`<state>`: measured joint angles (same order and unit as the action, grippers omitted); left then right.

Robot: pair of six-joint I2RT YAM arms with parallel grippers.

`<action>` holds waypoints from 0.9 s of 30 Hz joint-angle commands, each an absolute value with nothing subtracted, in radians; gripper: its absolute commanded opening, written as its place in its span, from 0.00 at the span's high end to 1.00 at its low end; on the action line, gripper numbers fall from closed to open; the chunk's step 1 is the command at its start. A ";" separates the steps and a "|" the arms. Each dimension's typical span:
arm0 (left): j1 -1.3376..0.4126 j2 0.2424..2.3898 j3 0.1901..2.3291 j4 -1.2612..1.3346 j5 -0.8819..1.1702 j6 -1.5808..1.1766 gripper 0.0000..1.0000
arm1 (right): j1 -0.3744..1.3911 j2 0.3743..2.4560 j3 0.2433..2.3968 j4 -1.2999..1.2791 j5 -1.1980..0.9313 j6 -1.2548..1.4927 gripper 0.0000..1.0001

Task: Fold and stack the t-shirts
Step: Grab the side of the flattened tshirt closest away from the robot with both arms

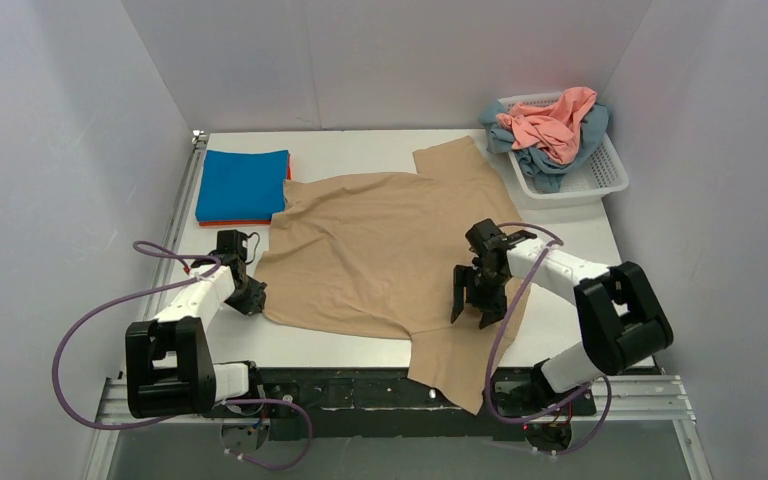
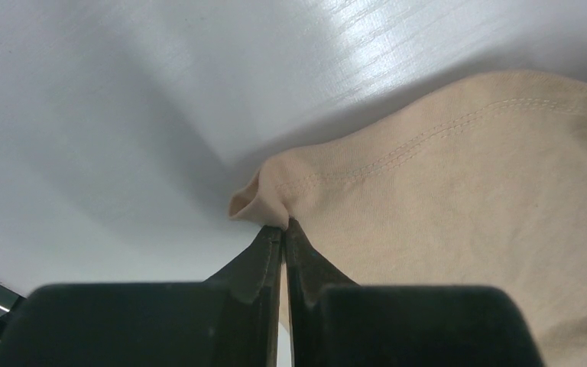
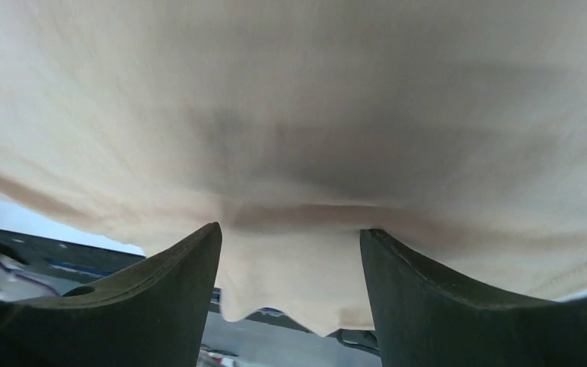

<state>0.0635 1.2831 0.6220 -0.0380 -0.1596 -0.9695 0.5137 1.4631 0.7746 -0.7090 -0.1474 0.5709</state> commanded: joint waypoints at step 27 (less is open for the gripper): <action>0.061 1.188 0.503 -0.218 -0.064 -1.021 1.00 | 0.559 1.226 0.861 -0.958 0.118 0.687 0.26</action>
